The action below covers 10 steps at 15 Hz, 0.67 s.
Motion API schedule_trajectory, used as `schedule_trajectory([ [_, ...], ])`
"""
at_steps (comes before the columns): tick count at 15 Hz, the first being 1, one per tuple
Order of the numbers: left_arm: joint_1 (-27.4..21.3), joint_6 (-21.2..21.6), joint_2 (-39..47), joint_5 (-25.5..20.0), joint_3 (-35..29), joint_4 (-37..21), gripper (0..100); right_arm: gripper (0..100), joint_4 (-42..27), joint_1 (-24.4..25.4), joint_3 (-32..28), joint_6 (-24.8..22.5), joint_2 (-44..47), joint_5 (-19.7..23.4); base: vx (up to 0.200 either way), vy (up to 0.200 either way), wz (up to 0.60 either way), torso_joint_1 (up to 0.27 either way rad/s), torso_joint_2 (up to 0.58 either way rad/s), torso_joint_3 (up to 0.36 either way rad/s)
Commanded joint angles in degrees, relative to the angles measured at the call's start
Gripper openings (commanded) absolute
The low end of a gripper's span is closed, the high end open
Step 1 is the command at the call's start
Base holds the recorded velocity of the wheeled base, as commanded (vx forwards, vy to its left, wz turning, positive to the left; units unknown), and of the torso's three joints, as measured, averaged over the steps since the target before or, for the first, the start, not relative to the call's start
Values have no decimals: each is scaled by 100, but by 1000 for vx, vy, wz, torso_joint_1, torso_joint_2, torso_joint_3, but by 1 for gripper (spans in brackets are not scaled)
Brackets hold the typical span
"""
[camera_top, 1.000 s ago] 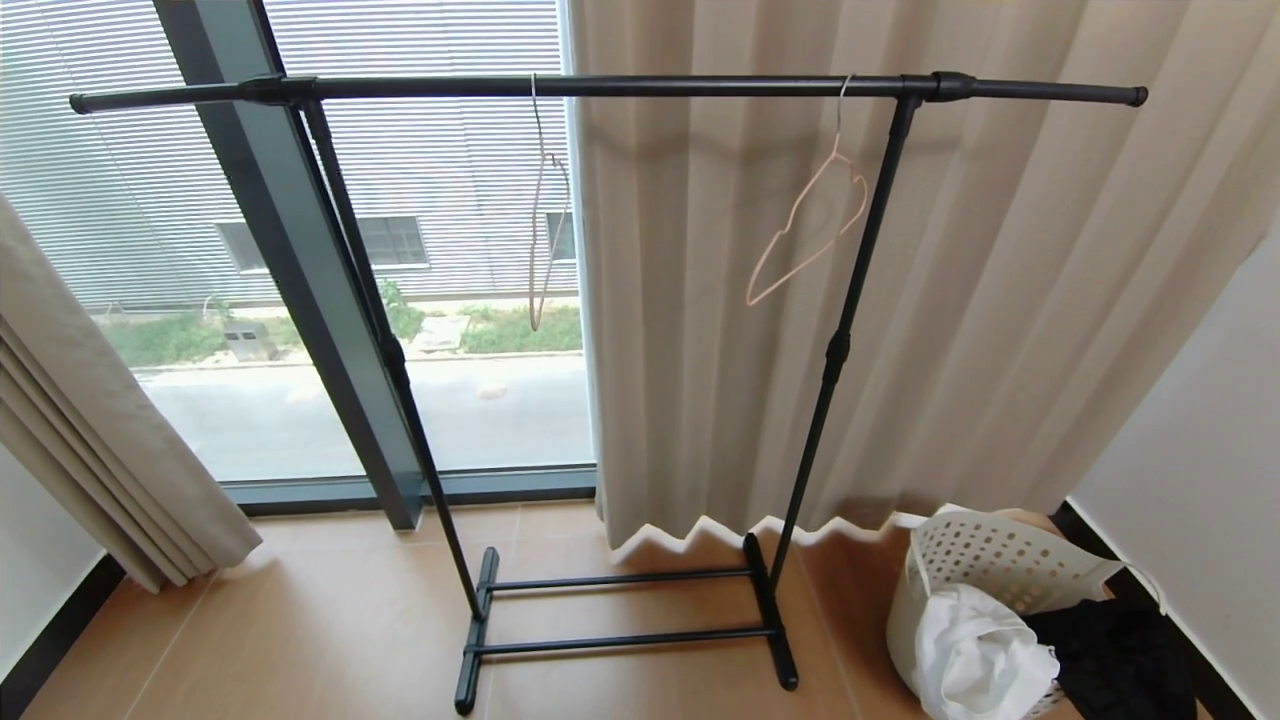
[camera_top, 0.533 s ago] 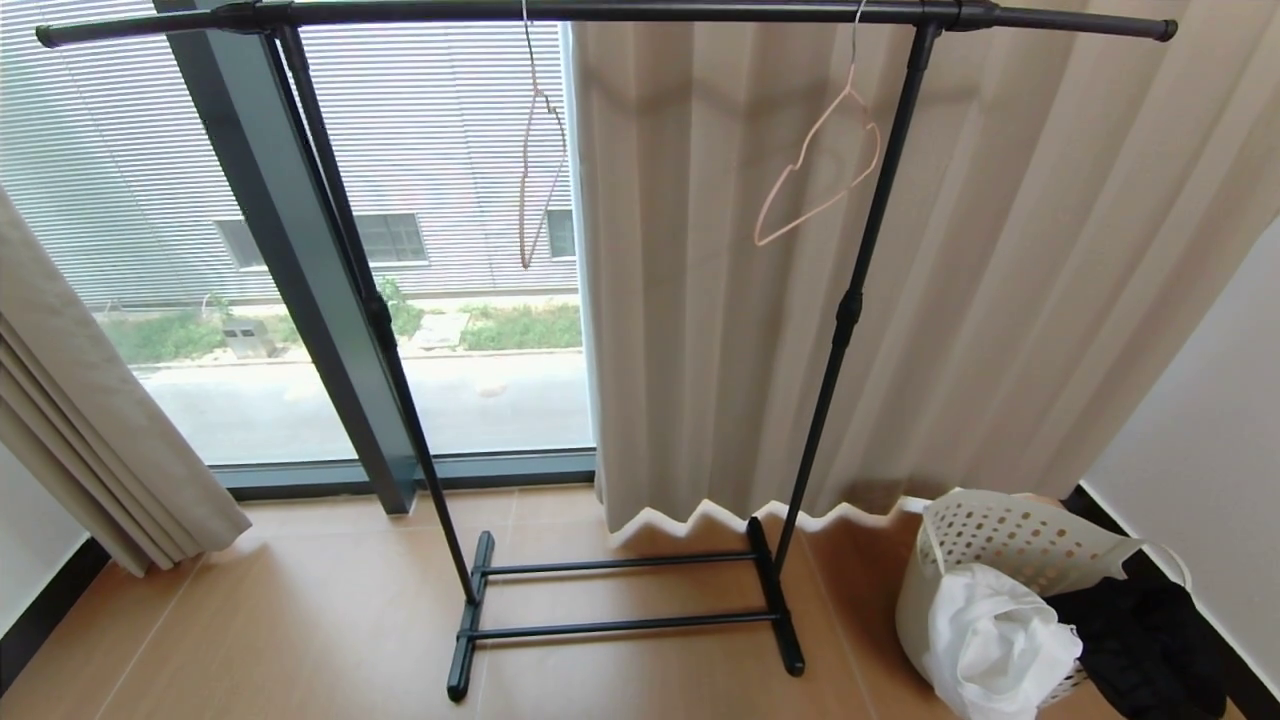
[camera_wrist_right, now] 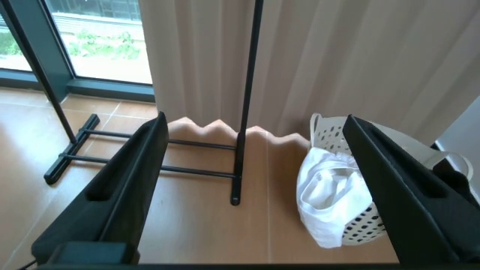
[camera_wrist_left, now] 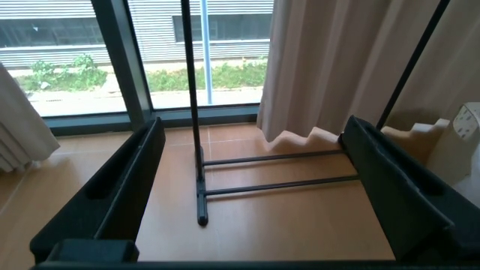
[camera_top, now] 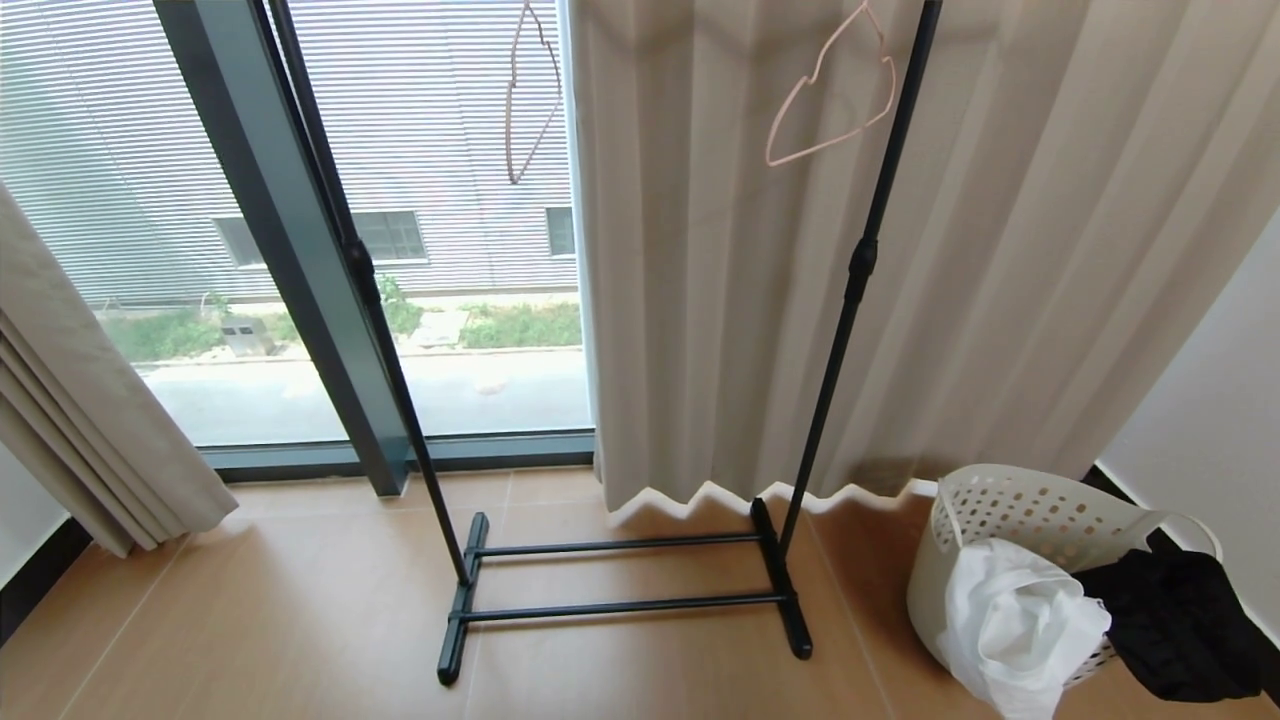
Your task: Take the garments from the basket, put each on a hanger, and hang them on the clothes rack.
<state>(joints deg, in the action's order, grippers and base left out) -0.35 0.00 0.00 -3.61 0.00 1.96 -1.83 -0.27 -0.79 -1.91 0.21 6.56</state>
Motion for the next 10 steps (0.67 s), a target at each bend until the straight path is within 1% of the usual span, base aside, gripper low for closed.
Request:
schedule_trajectory([
  [1, 0, 0, 0, 0, 0, -3, 100, 100, -2, 0, 0, -2, -3, 3, 0, 0, 0, -66, 466, 383],
  [3, 0, 0, 0, 0, 0, 6, 100, 100, -2, 0, 0, -2, 6, 3, 0, 0, 0, -44, 449, 386],
  [5, 0, 0, 0, 0, 0, 6, 100, 100, -2, 0, 0, -2, 6, 3, 0, 0, 0, -29, 259, 230],
  [7, 0, 0, 0, 0, 0, 6, 100, 100, -2, 0, 0, -2, -3, 3, 0, 0, -600, -12, 90, 85],
  [10, 0, 0, 0, 0, 0, 6, 100, 100, -2, 0, 0, -2, -3, 3, 0, 0, -600, 4, 22, 12],
])
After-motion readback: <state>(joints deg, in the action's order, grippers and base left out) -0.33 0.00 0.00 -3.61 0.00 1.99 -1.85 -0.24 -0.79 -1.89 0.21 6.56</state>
